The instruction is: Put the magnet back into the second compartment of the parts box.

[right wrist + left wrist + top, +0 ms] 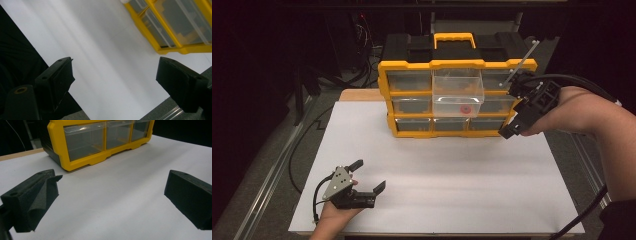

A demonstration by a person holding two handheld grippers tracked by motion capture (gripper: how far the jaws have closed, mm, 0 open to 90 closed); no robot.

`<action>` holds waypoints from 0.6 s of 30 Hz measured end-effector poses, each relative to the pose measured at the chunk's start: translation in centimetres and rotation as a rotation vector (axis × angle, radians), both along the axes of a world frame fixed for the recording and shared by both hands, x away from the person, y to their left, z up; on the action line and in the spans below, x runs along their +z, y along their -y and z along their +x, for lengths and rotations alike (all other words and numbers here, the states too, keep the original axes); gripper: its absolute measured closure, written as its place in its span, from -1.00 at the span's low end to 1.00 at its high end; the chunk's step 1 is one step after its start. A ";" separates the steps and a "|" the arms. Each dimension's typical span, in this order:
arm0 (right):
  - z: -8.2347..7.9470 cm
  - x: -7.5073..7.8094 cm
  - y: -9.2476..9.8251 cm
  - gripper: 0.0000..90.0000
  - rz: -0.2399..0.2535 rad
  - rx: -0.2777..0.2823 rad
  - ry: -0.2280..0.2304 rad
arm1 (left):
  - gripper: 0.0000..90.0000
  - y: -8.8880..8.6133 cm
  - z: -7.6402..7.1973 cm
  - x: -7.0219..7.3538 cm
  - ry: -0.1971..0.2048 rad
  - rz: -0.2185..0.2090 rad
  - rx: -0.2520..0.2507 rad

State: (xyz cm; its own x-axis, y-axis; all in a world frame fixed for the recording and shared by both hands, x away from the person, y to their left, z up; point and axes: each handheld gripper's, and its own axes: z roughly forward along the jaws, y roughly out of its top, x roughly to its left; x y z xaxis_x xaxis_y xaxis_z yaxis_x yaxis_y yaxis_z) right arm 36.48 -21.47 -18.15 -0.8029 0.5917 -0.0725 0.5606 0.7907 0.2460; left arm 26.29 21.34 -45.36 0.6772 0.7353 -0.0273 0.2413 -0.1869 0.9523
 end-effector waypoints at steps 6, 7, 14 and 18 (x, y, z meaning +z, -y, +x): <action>-0.4 -1.3 0.4 -0.88 -0.002 -0.006 -0.008 | -0.99 0.1 0.0 0.0 0.003 0.004 -0.008; -0.5 -2.0 0.5 -1.00 -0.008 -0.012 -0.002 | -0.99 0.1 0.0 0.0 0.003 0.003 -0.007; -0.8 -5.6 0.9 -1.00 -0.015 -0.011 -0.024 | -0.99 0.1 0.0 0.0 0.003 0.000 -0.003; -0.9 -7.4 1.0 -1.00 -0.018 -0.007 -0.037 | -0.99 0.1 0.0 0.0 0.002 0.002 -0.001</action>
State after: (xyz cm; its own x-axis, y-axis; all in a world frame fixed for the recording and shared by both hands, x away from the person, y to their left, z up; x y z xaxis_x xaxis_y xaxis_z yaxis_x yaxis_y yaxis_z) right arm 35.58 -22.51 -25.55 -0.8011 0.5961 -0.0536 0.5744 0.7910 0.2108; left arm 26.27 21.26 -45.37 0.6779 0.7348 -0.0249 0.2396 -0.1888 0.9523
